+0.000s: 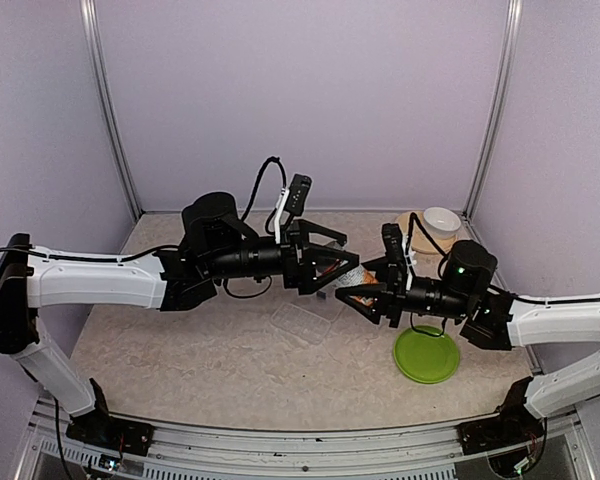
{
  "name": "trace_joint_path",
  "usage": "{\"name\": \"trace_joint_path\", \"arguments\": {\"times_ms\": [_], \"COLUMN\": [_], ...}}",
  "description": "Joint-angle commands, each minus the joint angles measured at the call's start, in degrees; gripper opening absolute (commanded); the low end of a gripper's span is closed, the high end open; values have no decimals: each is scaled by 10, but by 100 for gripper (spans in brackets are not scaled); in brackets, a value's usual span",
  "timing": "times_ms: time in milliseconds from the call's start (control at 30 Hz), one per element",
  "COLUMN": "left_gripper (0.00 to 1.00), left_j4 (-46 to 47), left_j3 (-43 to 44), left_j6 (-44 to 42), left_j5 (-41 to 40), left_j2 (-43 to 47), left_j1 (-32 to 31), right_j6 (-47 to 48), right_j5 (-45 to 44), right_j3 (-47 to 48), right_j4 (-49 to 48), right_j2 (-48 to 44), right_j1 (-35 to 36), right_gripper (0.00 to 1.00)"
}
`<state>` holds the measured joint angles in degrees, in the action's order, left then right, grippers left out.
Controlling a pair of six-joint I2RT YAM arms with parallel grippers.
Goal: Sort the pills into containers
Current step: Unscrew the lid of the pill bottle from the pill bottle.
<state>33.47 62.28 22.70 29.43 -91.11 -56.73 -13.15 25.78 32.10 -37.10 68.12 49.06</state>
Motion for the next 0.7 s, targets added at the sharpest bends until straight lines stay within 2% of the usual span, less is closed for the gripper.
{"name": "trace_joint_path", "arguments": {"times_ms": [0,367,667], "left_gripper": [99,99,99], "left_j4": [9,4,2], "left_j3": [-13,-33,-39], "left_j6": [-13,-14,12], "left_j5": [1,-12,-43], "left_j2": [20,44,47], "left_j1": [-8,-5,20], "right_j6": [-4,12,39], "right_j5": [-76,-95,-21], "right_j3": [0,-10,-11], "right_j4": [3,22,23], "right_j2": [-32,-68,-89], "right_j1": [-3,-14,-14], "right_gripper": [0,0,0]}}
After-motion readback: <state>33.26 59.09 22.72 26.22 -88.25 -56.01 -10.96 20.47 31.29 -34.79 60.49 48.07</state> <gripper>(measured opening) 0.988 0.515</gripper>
